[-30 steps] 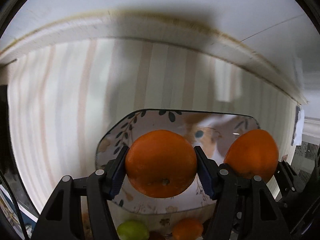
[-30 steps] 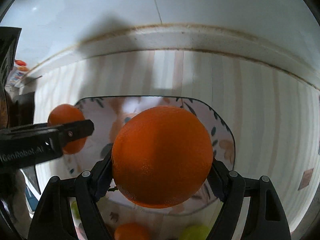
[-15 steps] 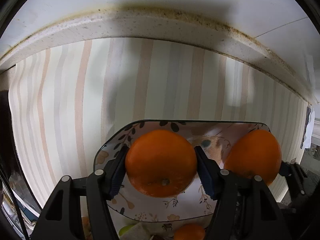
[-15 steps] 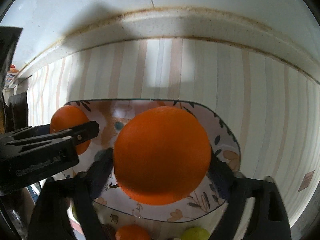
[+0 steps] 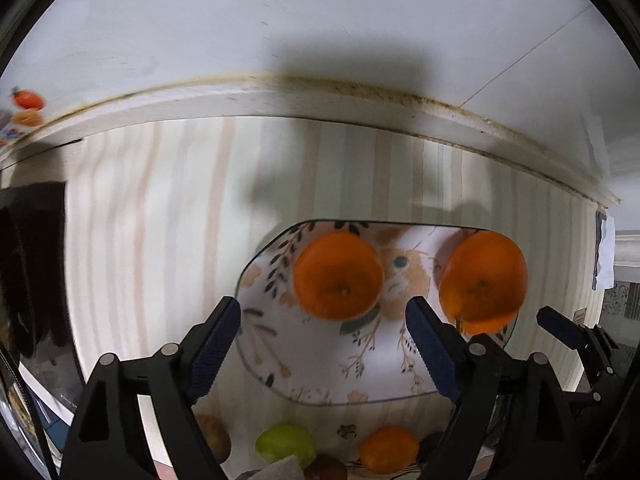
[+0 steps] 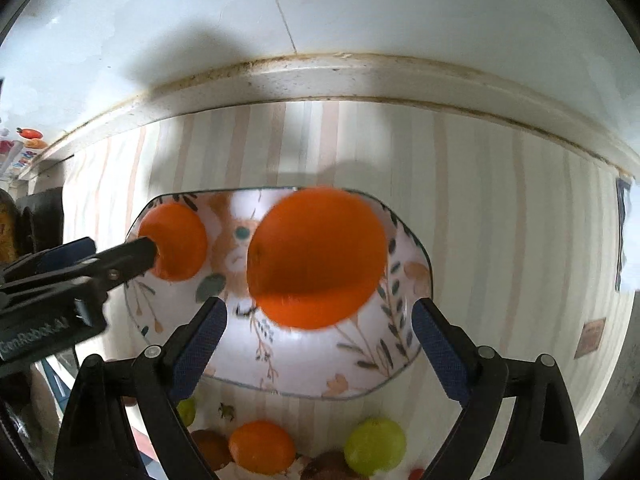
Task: Organize fruits
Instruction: 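Open both tools to drop the oranges onto the plate, then lift, then grasp a brown apple with the left tool while the right tool grasps a red apple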
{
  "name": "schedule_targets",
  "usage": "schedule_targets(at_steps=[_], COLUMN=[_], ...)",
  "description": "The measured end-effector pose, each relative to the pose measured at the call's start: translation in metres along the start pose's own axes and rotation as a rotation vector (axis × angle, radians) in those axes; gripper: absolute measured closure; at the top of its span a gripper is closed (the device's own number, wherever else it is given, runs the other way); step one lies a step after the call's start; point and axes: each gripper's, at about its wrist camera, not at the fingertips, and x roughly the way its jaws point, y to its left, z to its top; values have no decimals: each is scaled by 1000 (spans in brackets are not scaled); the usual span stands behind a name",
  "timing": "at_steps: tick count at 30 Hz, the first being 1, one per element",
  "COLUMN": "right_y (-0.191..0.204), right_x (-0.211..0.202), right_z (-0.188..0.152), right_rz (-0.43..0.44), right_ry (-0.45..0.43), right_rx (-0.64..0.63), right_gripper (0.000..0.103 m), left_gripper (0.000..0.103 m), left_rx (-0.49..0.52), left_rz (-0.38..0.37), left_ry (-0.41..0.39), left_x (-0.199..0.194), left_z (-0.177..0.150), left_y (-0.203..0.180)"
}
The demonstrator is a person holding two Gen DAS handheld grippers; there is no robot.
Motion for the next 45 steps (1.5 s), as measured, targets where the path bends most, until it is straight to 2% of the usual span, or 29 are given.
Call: schedule_targets(at_steps=[8, 18, 28, 33, 38, 42, 45], right_y=[-8, 7, 20, 22, 16, -1, -15], right_x=[-25, -77, -135, -160, -162, -128, -87], right_z=[-50, -109, -170, -194, -215, -220, -220], right_rz=[-17, -26, -18, 14, 61, 75, 91], right_ry=[-75, -234, -356, -407, -396, -311, -212], right_rx=[18, 16, -1, 8, 35, 75, 112], right_gripper=[7, 7, 7, 7, 7, 7, 7], left_gripper=[19, 19, 19, 19, 19, 19, 19], left_rx=[-12, 27, 37, 36, 45, 66, 88], left_rz=[35, 60, 48, 32, 26, 44, 64], left_ry=[-132, -257, -359, -401, -366, -254, -154], left_x=[-38, -76, -117, -134, -125, -83, -42], left_z=[-46, -111, -175, -200, -212, -211, -207], left_y=[17, 13, 10, 10, 8, 2, -3])
